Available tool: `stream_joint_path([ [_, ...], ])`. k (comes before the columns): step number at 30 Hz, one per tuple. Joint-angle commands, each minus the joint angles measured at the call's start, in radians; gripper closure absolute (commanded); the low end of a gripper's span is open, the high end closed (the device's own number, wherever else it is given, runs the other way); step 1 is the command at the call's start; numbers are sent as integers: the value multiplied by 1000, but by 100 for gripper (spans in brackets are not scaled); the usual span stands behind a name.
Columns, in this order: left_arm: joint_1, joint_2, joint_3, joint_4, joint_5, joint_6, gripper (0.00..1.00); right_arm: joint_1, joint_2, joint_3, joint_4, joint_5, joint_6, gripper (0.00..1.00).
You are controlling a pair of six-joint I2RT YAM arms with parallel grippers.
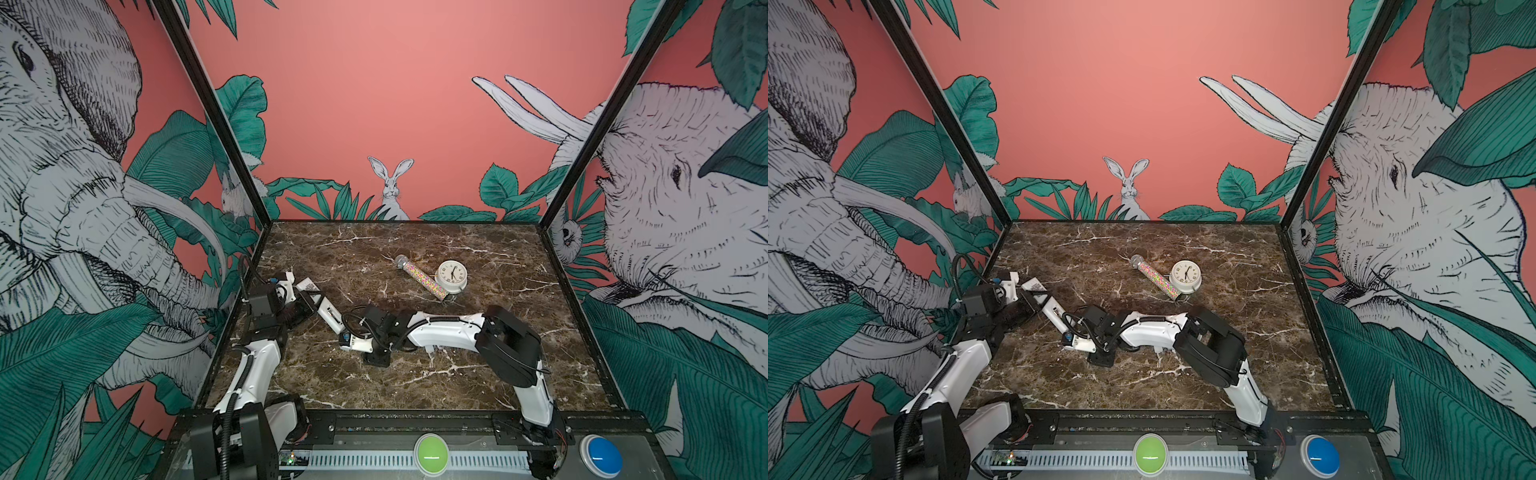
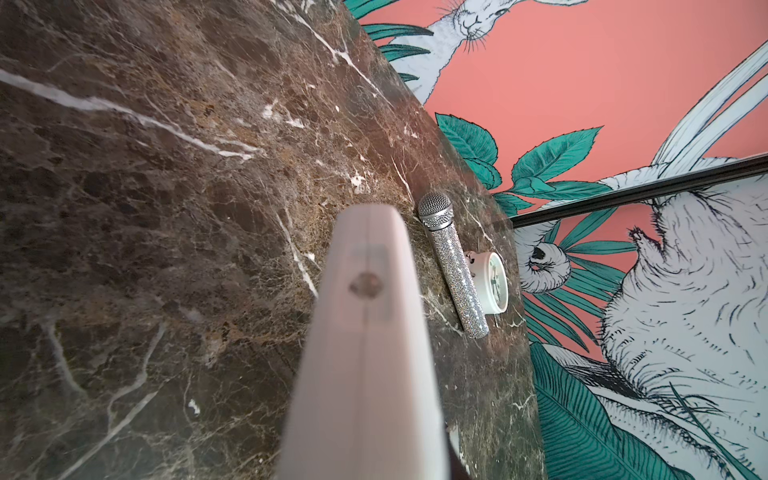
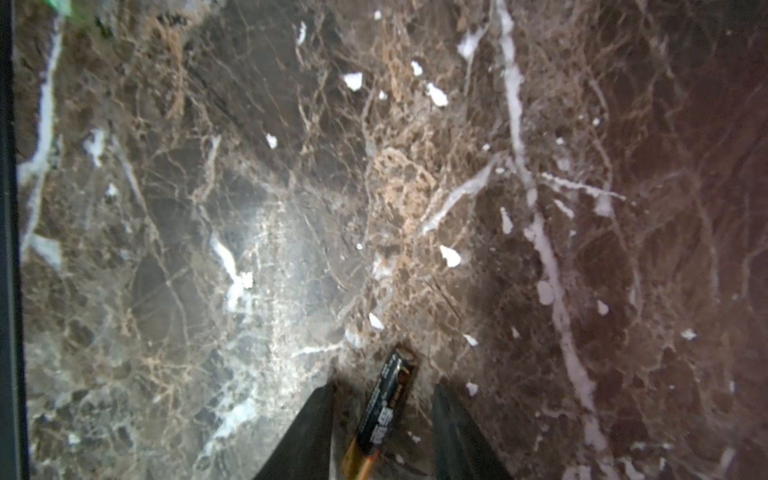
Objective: Load the batteries into the remote control
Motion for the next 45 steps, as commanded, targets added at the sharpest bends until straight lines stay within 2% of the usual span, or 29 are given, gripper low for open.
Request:
stream_joint_path([
  [1,12,-28,-3,18,18,-1,100,-5,36,21,-36,-15,-28,61],
  [5,16,-27,3,10,24,3,100,-5,43,21,-55,-6,-44,68],
  [10,18,-21,2,28,38,-5,100,-6,40,13,-108,16,-96,87],
  [13,19,-14,5,33,61,-6,100,-6,-6,-47,-109,21,-155,96],
  [18,17,5,8,44,103,-7,100,-6,-166,-230,-90,6,-265,98],
  [22,18,14,-8,88,122,-32,100,-13,-229,-257,-160,26,-268,100],
  [30,16,-14,-19,104,143,-46,100,-27,-212,-274,-165,15,-247,97],
  [39,9,-41,-15,78,137,-37,100,-43,-193,-273,-142,31,-238,72],
  [45,6,-41,-2,53,130,-18,100,-43,-236,-302,-104,41,-214,63],
])
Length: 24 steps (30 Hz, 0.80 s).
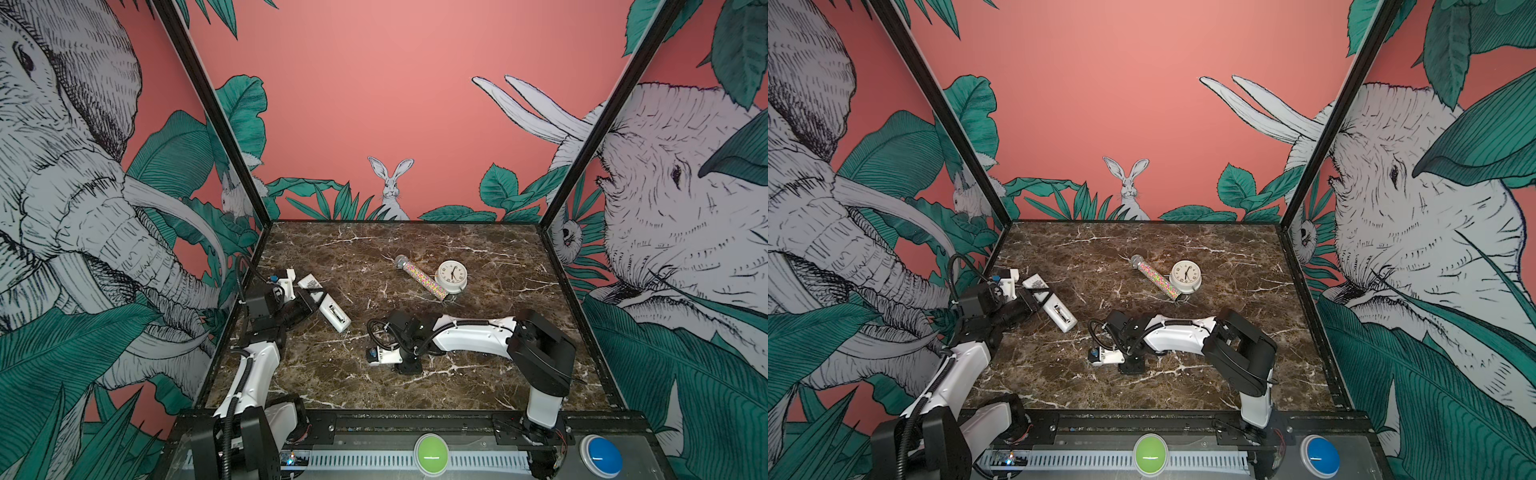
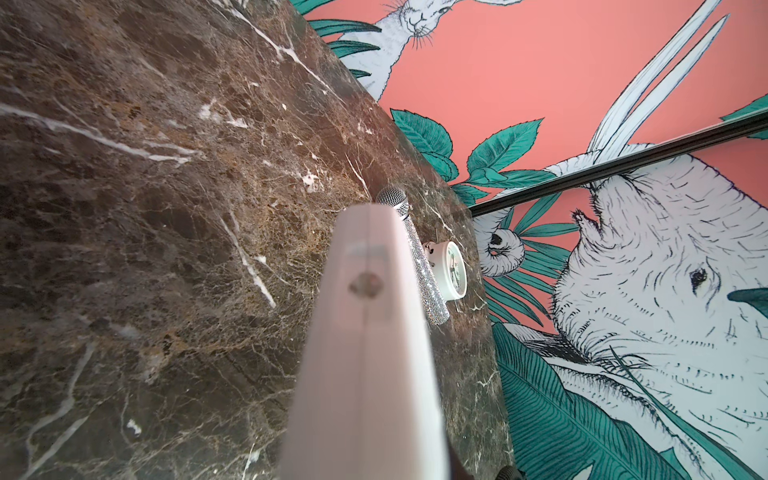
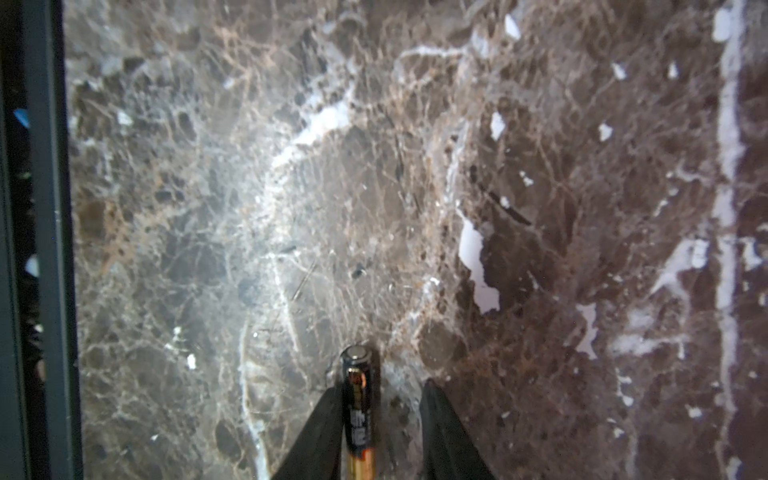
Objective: Load the batteries into the remote control
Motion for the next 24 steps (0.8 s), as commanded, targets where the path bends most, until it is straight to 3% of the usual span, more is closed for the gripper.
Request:
stream_joint_path([
  [1,-5,-22,3,-5,7,15,100,-7,-34,-40,8,18,11,62],
  [7,-7,-25,-2,-1,6,17,100,-8,-148,-99,67,-16,87,55],
  [11,-8,-30,5,-19,-4,31,100,-8,-295,-187,144,-13,212,42],
  [16,-10,-80,47,-168,-114,111,100,-8,-441,-202,168,140,639,38],
  [20,-9,-118,43,-169,-135,106,100,-15,-463,-106,-13,219,1040,36],
  [24,-10,-150,27,-155,-145,107,100,-16,-393,28,-205,239,1334,36],
])
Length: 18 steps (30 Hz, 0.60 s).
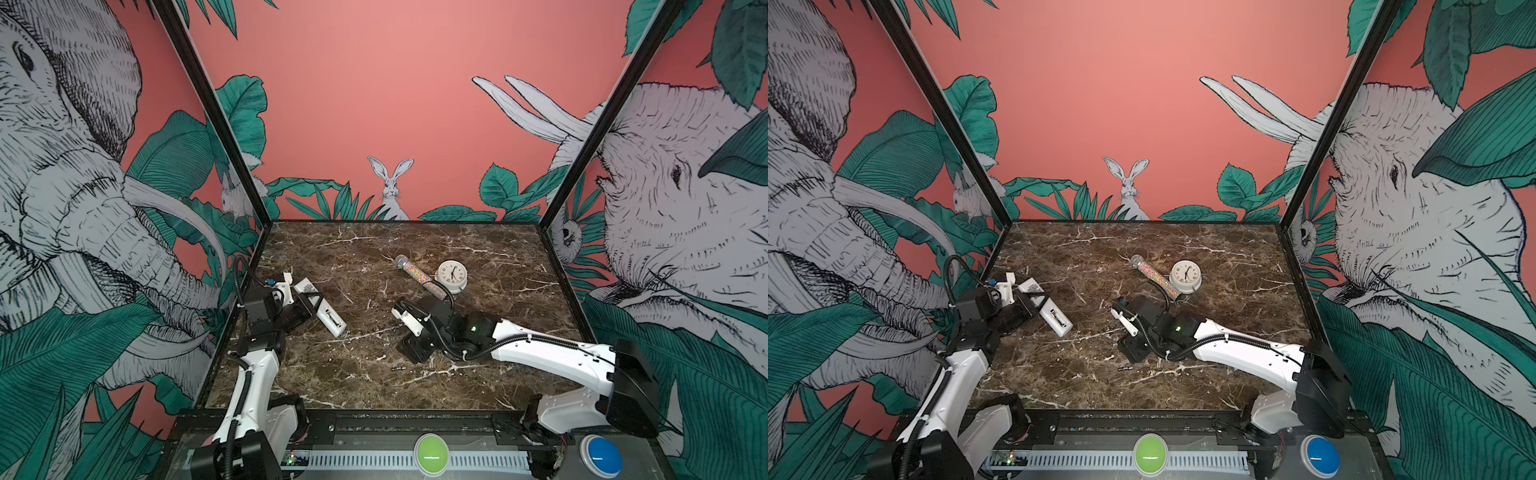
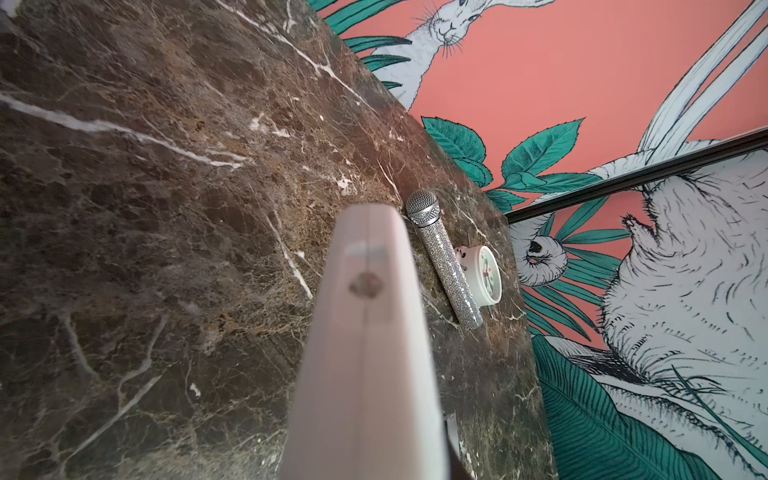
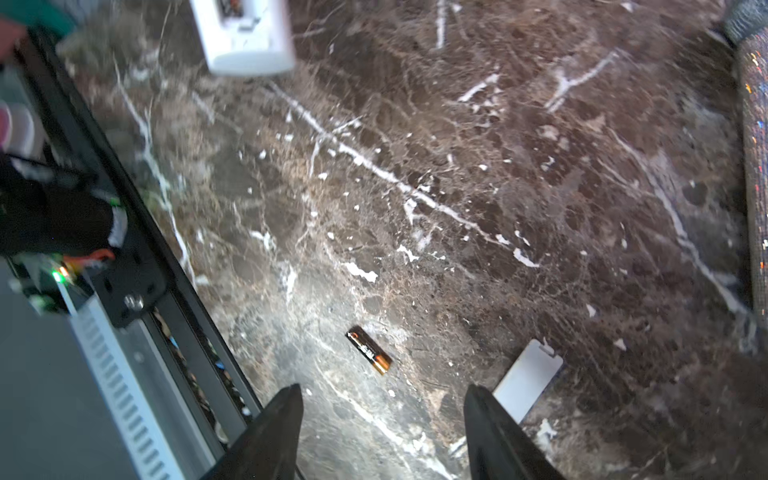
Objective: Load the batteries into the remote control
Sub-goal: 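Lower the right gripper over the AA battery on the table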
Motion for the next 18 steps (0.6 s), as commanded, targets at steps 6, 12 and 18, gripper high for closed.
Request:
stream_joint_path([
  [6,-114,-33,44,11,-68,38,100,-12,152,257,-370,24,642,34],
  [12,-193,-86,72,-29,-204,95,100,-30,178,208,-311,-65,999,36],
  [18,-235,-111,85,-52,-245,129,100,-9,253,171,-271,-94,1177,42],
])
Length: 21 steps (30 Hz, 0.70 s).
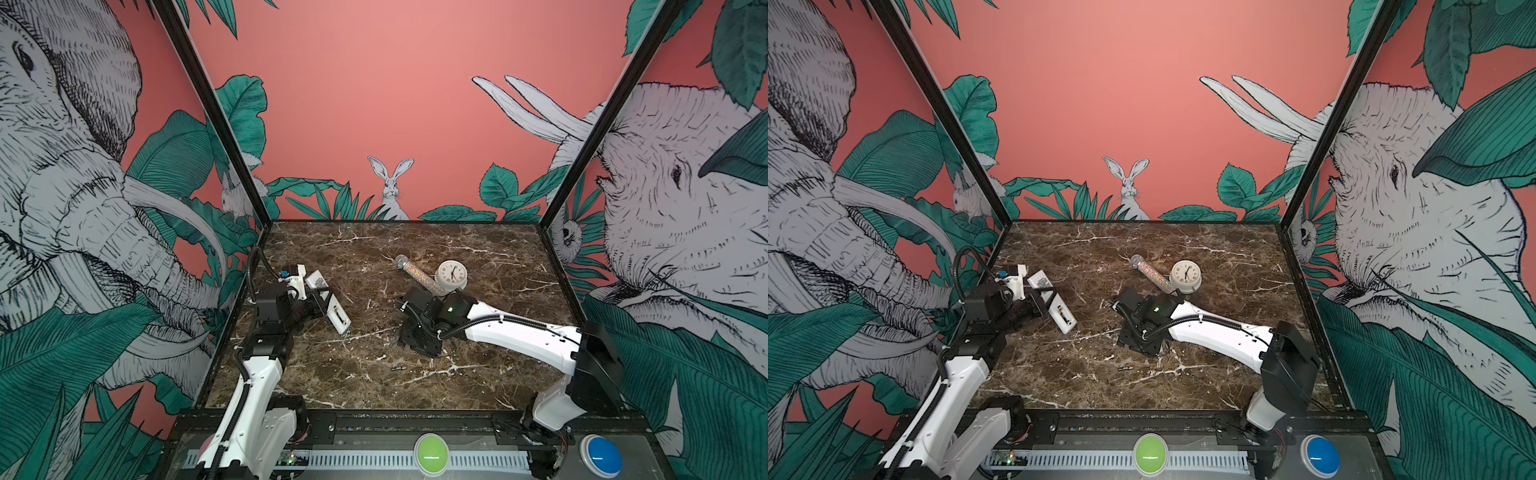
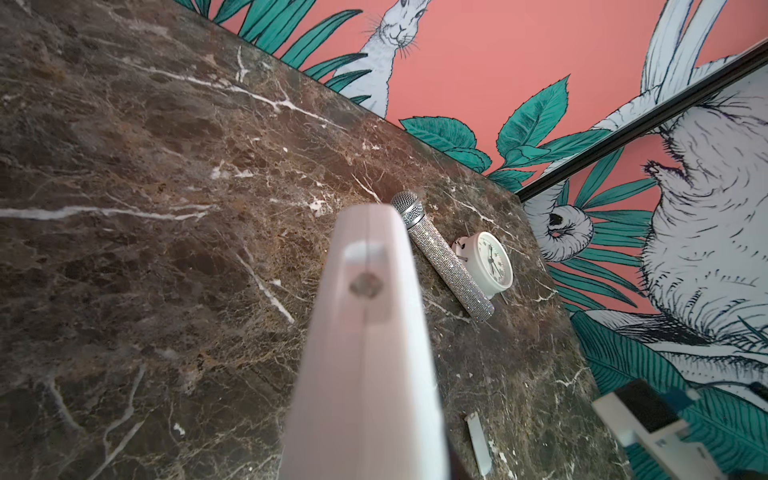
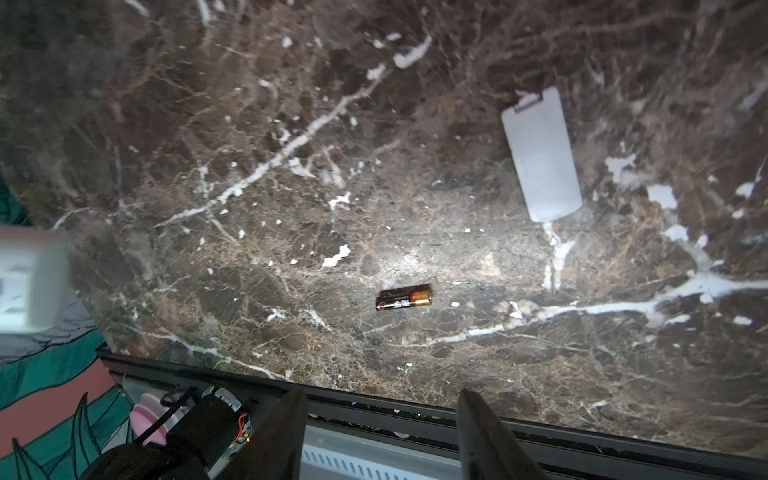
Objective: Load the batteries into the remote control
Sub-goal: 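Lower the right gripper over the AA battery on the table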
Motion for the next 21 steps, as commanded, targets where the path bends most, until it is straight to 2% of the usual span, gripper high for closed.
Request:
stream_joint_path([
  [1,-20,-27,19,-8,-41,34,100,22,59,4,-5,-17,252,43],
  [8,-46,-63,-10,-19,-59,40,100,56,172,48,-29,-43,304,46],
  [21,-97,-81,-18,-32,-98,60,100,61,240,32,21,-34,341,49],
])
